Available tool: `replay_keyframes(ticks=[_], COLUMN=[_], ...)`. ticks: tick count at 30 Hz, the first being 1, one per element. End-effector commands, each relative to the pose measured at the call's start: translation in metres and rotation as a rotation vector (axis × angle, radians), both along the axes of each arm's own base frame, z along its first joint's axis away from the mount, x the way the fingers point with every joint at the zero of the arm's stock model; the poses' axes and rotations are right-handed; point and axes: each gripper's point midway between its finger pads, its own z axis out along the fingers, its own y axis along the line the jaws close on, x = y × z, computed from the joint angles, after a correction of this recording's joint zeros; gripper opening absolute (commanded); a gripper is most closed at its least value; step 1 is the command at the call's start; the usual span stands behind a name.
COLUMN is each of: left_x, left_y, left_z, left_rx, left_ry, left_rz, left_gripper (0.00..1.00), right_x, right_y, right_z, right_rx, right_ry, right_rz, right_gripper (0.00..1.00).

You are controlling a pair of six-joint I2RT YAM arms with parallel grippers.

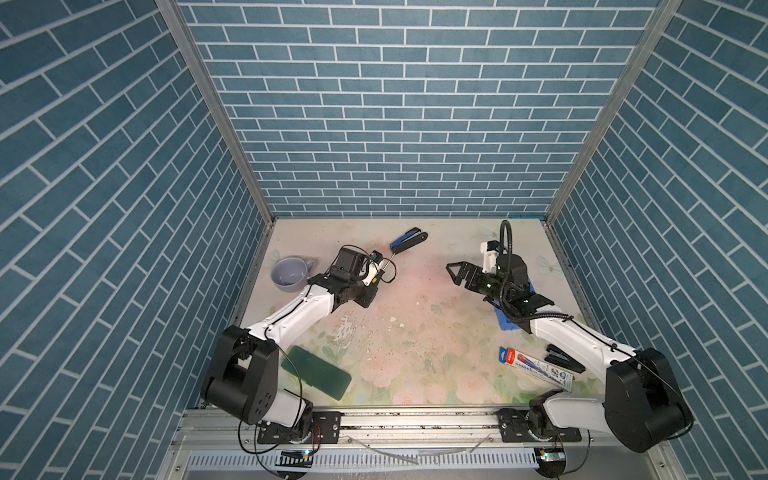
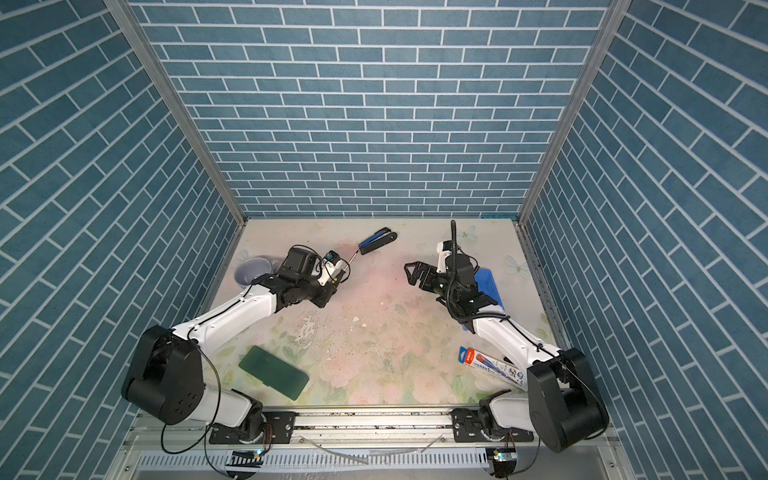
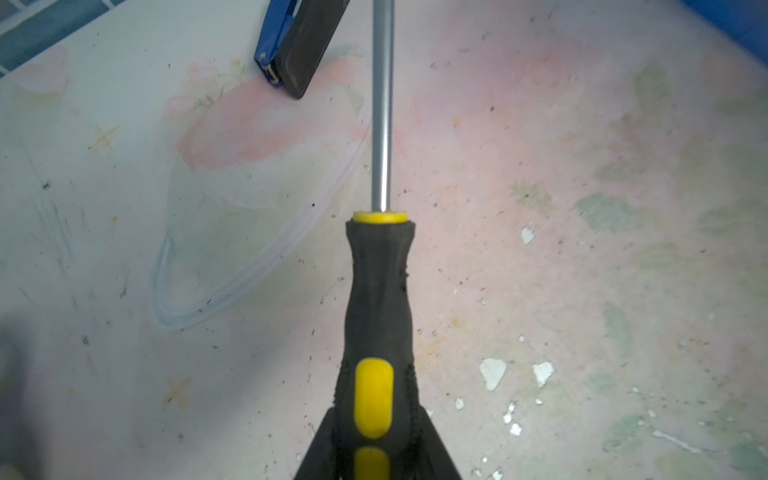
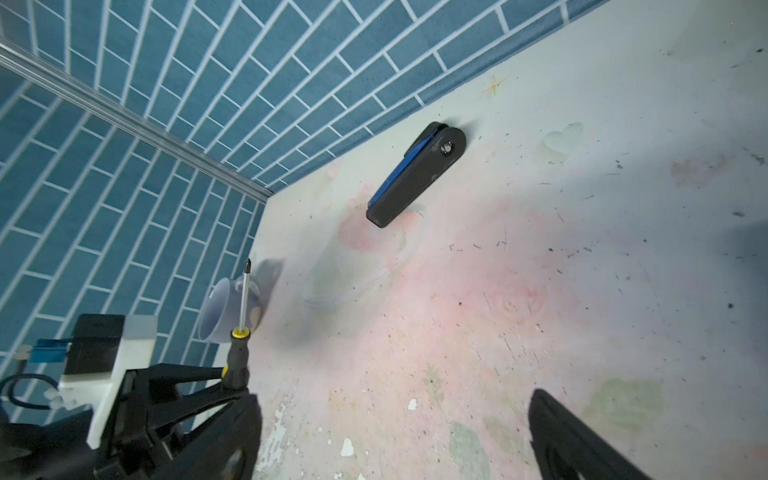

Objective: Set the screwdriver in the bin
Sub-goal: 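Lift the screwdriver with the left gripper toward the open right gripper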

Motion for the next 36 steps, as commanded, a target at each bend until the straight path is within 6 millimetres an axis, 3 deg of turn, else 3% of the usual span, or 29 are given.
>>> replay_keyframes(ticks=[1, 7, 11, 18, 36], left_x=[0.002, 0.002, 0.0, -0.018, -0.046], left_y=[-0.03, -0.067, -0.095, -0.136, -0.159], left_z=[0.03, 0.065, 0.089, 0.103, 0.106], left_rx=[-0.188, -0.357, -0.484, -0.586, -0.614], left_ry=[-0.012, -0.054, -0.081, -0.059, -0.008], left_rz=[-0.017, -0.085, -0.125, -0.221, -0.378], left_gripper=[0.04, 0.04, 0.03, 0.03, 0.03], right_x=[-0.006, -0.012, -0.009, -0.006, -0.011], right_y=[0.013, 0.036, 0.042, 0.049, 0.058], right_z=[0.047, 0.076, 0.082, 0.092, 0.105], right_rx=[0.154, 0.248, 0.287, 0.331, 0.38], right_ry=[-0.109, -0.185, -0.192, -0.207, -0.219], right_rz=[0.061, 0.207, 0.23, 0.259, 0.328], right_gripper=[0.99, 0.96, 0.91, 0.83, 0.41])
